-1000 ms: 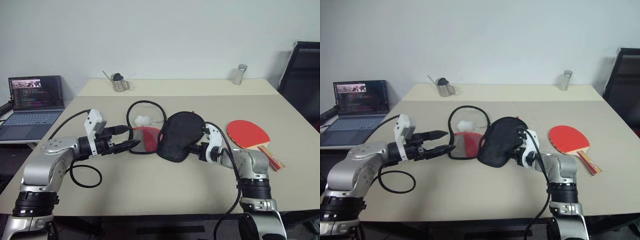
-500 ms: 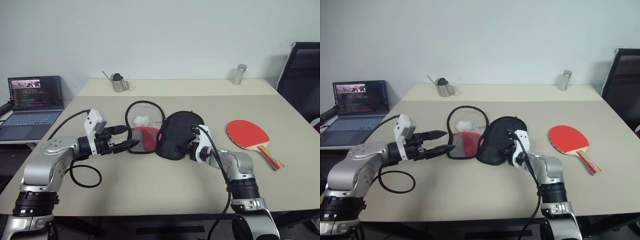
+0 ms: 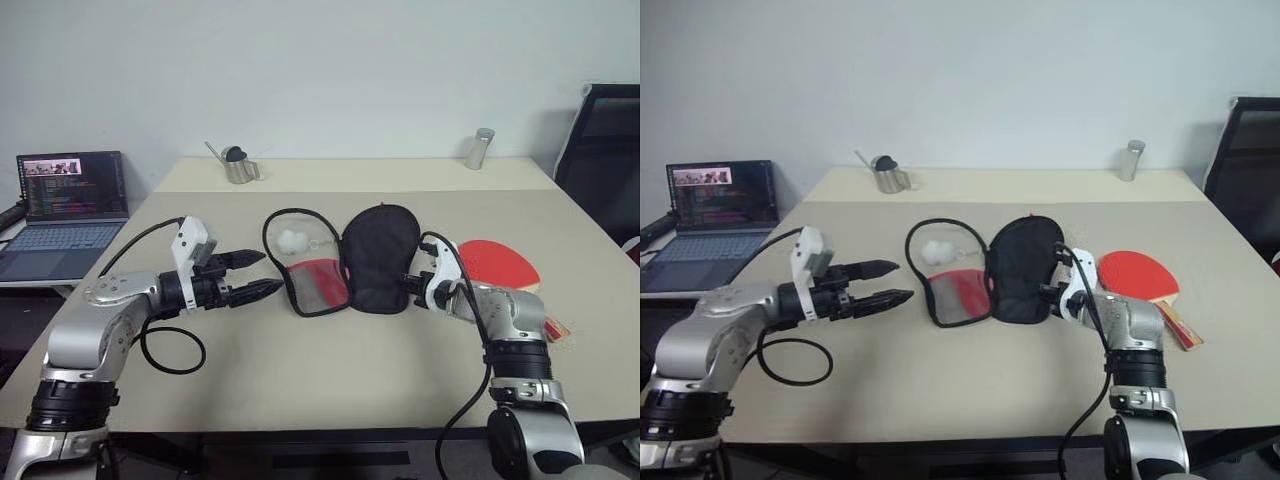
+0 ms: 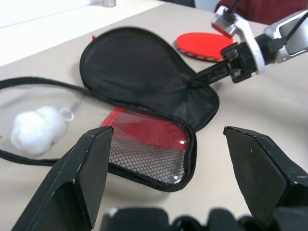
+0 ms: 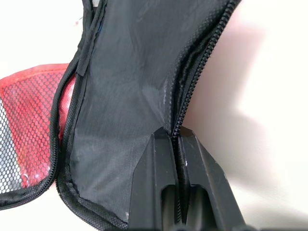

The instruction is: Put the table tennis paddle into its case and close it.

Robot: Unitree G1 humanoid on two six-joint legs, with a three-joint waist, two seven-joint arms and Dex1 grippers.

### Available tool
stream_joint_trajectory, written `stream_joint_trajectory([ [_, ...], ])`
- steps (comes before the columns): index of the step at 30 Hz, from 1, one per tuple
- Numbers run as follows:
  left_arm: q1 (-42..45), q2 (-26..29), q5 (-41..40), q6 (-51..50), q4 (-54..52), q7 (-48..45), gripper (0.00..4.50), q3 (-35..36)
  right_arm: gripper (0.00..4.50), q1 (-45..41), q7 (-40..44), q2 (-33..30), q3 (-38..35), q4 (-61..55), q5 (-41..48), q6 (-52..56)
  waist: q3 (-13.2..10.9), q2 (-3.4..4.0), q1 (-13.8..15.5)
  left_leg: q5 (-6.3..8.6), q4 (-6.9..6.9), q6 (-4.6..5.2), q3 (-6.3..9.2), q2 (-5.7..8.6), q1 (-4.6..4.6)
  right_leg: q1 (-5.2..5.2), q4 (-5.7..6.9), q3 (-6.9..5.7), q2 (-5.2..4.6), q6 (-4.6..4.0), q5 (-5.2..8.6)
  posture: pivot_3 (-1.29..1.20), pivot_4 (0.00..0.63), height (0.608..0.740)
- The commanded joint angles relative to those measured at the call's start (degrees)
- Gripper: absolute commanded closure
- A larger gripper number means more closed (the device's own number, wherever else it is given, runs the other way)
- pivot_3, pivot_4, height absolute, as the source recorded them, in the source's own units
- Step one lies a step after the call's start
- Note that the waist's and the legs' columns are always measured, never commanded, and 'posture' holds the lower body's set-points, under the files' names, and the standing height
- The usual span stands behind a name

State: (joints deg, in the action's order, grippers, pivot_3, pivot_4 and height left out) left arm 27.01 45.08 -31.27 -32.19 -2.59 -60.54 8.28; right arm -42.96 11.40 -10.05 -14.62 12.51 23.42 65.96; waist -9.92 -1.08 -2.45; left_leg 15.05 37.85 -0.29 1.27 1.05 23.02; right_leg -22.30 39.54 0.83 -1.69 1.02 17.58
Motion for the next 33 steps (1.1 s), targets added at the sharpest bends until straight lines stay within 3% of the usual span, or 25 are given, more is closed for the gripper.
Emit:
stream_joint_trajectory([
  [1,0.8,0.4,-0.5,0.3,-1.7,-0.4,0.47,0.4,4.48,0.3,-0.3,0.0,-1.5,-4.2,2.0,2.8,0.0,0.0,-0.1,0.0,0.0,0.0,0.0,0.0,0.0,0.0,0.0,0.0,0.0,0.0,0.0,0.0,0.15,0.74],
  [9,1.3,0.1,-0.2,0.5,-1.2,-0.6,0.47,-0.3,4.48,4.3,-3.2,2.2,-3.1,-11.1,3.5,7.5,0.0,0.0,0.0,0.0,0.0,0.0,0.0,0.0,0.01,0.0,-0.01,0.01,0.0,0.0,0.0,0.0,0.15,0.74],
  [24,1.0,-0.1,0.2,1.1,-1.0,-0.4,0.47,-1.0,4.48,1.5,-3.6,-0.5,-3.7,-6.8,2.7,5.3,0.0,0.0,0.1,0.0,0.0,0.0,0.0,0.0,0.01,0.0,-0.01,0.0,0.0,0.0,0.0,0.0,0.15,0.74],
  [27,1.0,-0.2,0.2,1.1,-1.1,-0.4,0.47,-1.0,3.86,1.3,-4.4,-0.6,-3.8,-6.4,2.3,4.0,0.0,0.0,0.1,0.0,0.0,0.0,0.0,0.0,0.01,0.0,0.0,0.0,0.0,0.0,0.0,0.0,0.15,0.74],
  [33,1.1,-0.4,0.0,1.4,-1.5,-0.5,0.47,-0.9,1.84,2.7,-0.6,-5.2,-0.1,-9.1,1.6,-0.2,0.0,0.0,0.1,0.0,0.0,0.0,-0.01,0.01,0.02,0.0,-0.02,0.0,0.0,0.0,0.0,0.0,0.15,0.74],
])
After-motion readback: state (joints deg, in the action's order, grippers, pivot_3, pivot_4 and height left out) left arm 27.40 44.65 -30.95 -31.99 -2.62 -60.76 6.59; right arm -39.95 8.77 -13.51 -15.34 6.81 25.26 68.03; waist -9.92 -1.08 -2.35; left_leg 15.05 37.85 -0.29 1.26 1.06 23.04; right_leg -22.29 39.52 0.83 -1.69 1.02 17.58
